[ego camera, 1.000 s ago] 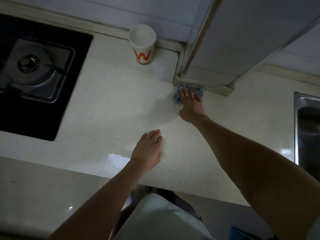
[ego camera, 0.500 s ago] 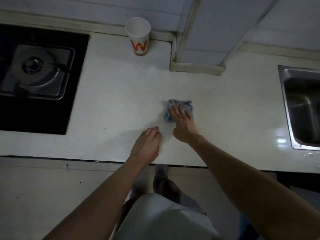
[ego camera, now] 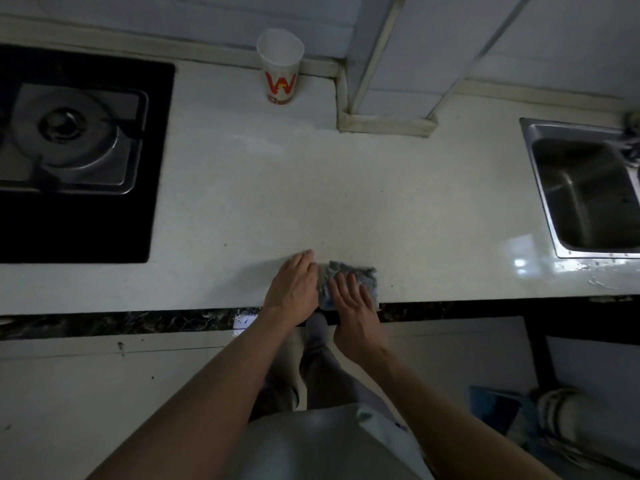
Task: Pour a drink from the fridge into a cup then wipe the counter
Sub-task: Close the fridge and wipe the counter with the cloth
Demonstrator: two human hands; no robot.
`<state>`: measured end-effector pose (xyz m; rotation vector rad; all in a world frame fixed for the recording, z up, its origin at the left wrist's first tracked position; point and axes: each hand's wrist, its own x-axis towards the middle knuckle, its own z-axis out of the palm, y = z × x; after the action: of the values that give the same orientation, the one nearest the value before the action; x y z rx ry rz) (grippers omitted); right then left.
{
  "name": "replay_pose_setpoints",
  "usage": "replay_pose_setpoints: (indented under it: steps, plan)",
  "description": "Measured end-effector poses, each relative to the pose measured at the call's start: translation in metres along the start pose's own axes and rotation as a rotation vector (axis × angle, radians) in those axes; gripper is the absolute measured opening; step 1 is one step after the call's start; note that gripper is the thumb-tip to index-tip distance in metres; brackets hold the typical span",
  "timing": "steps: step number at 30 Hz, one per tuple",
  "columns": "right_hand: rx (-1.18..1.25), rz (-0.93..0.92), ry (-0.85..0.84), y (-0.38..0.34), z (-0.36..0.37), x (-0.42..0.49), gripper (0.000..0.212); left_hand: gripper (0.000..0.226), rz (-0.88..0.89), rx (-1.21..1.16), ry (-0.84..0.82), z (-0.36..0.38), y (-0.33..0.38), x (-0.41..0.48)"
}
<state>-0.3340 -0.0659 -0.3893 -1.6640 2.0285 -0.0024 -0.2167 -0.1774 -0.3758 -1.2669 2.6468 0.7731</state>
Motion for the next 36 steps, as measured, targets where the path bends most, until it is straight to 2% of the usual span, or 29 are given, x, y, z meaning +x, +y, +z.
replay_pose_setpoints:
  steps: [3, 5, 9, 15, 20, 25, 30, 36]
  plan:
    - [-0.014, -0.054, -0.03, 0.003, -0.012, 0.005, 0.083, 0.053, 0.018, -0.006, 0.015, -0.006, -0.001, 0.005]
    - [-0.031, -0.059, -0.025, 0.006, -0.019, 0.018, 0.074, 0.046, 0.004, -0.023, 0.01, -0.011, -0.002, 0.011]
    - [-0.072, -0.024, -0.008, 0.017, -0.038, 0.079, 0.076, 0.03, -0.068, -0.112, 0.047, -0.024, -0.01, 0.033]
    - [-0.088, 0.038, 0.016, 0.033, -0.101, 0.206, 0.084, 0.042, -0.031, -0.119, 0.158, -0.034, -0.034, 0.073]
    - [-0.068, 0.051, -0.015, 0.042, -0.137, 0.28, 0.084, 0.057, -0.016, 0.087, 0.068, -0.05, -0.057, 0.105]
    - [-0.067, 0.043, -0.01, 0.048, -0.142, 0.294, 0.084, 0.057, -0.057, 0.158, -0.004, -0.058, -0.063, 0.124]
    - [-0.095, 0.013, 0.032, 0.05, -0.14, 0.293, 0.086, 0.051, -0.021, 0.043, -0.013, -0.067, -0.068, 0.134]
    - [-0.016, 0.081, 0.063, 0.027, -0.122, 0.275, 0.086, 0.064, 0.053, 0.069, -0.056, -0.066, -0.077, 0.121]
